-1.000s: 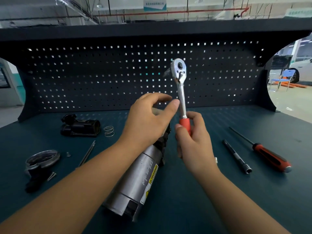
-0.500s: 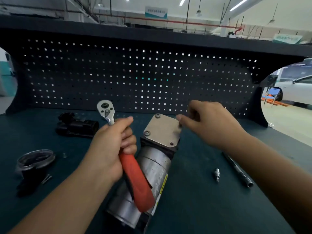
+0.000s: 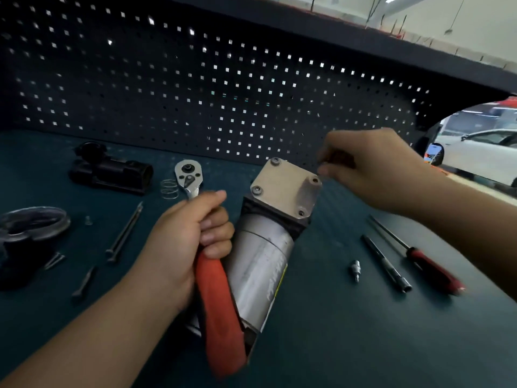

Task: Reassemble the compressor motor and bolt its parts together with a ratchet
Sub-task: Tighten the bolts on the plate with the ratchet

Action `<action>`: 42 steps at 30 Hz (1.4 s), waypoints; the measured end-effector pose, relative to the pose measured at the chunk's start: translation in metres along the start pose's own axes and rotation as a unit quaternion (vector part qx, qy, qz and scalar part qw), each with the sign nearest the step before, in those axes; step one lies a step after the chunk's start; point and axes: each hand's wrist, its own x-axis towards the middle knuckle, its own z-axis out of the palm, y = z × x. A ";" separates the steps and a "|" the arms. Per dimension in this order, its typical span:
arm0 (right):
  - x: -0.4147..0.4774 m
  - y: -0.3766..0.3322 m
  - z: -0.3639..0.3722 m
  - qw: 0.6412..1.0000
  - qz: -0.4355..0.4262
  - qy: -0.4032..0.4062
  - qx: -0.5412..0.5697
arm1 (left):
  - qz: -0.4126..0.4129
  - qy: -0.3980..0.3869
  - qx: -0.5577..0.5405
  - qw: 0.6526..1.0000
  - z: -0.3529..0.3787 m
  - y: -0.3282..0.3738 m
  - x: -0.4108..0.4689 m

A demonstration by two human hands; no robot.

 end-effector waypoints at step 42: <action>-0.008 0.043 0.094 0.669 0.084 0.027 0.738 | 0.096 0.060 0.521 0.846 0.016 0.018 0.019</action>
